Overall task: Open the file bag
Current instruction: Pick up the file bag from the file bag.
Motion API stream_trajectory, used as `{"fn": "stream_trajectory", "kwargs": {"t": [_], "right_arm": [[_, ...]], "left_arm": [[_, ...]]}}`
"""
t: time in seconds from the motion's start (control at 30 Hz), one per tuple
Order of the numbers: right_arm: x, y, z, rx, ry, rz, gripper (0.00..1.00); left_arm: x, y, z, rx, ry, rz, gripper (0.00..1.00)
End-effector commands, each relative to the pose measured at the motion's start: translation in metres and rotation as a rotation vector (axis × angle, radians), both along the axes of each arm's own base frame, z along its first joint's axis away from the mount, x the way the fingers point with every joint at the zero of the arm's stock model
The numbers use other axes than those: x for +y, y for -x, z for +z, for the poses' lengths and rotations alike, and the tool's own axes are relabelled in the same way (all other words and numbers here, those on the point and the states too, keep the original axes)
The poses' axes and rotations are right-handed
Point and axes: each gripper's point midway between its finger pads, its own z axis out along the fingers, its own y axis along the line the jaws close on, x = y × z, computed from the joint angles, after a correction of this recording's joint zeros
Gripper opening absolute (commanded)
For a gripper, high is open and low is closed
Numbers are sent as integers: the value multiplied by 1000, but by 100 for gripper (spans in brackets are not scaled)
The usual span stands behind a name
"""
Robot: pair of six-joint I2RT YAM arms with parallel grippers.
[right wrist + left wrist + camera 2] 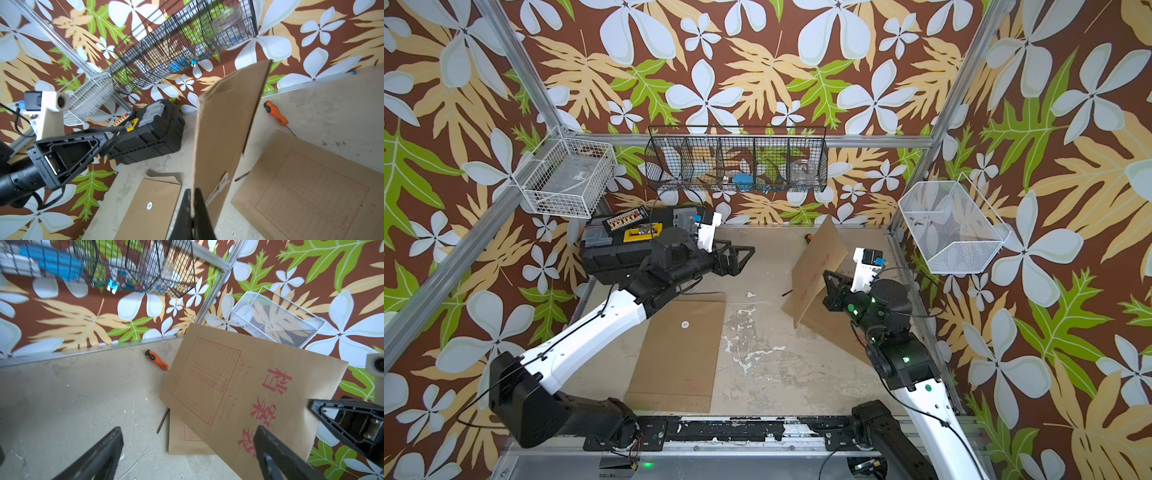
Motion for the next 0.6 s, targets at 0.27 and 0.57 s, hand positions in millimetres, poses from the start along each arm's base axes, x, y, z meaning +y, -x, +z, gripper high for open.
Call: {"fn": "stream_trajectory", "kwargs": {"t": [0.27,0.57], "right_arm": [[7,11,73,-107,-284,46,0],[-2,4,98,-78,-548,-11,0]], "left_arm": [[66,60,60,-407,59,128,100],[63,140,53,-790,-21,-124,96]]}}
